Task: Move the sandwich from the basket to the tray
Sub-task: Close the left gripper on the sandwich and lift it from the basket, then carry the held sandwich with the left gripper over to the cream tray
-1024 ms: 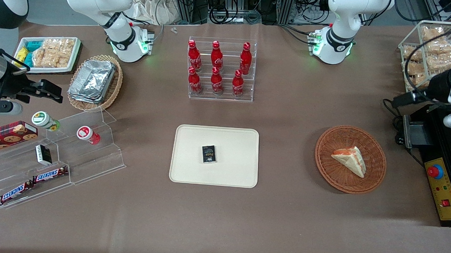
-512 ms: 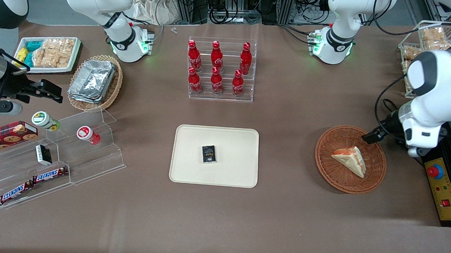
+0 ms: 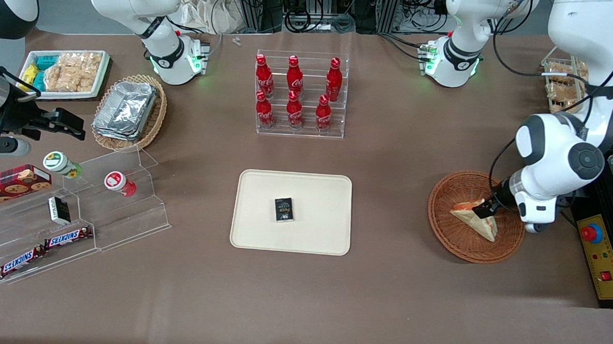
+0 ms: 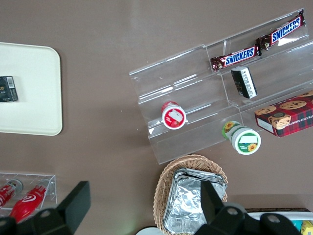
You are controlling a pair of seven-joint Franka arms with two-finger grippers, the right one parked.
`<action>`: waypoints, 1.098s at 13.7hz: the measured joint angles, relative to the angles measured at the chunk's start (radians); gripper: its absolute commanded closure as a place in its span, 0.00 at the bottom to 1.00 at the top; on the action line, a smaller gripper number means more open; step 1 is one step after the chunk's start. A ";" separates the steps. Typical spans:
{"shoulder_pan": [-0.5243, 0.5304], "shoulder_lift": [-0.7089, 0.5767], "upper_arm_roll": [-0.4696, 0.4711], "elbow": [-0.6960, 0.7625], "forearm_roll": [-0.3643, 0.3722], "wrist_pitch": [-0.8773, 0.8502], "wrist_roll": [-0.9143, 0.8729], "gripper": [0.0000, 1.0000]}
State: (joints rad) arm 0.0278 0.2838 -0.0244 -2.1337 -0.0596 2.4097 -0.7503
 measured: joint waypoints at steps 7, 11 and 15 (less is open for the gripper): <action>-0.014 0.077 -0.001 -0.013 0.000 0.131 -0.046 1.00; -0.018 0.052 -0.002 0.012 0.000 0.140 -0.048 1.00; -0.033 -0.122 -0.055 0.105 0.000 -0.212 -0.047 1.00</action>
State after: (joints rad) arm -0.0056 0.1615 -0.0794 -2.0283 -0.0595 2.1981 -0.7974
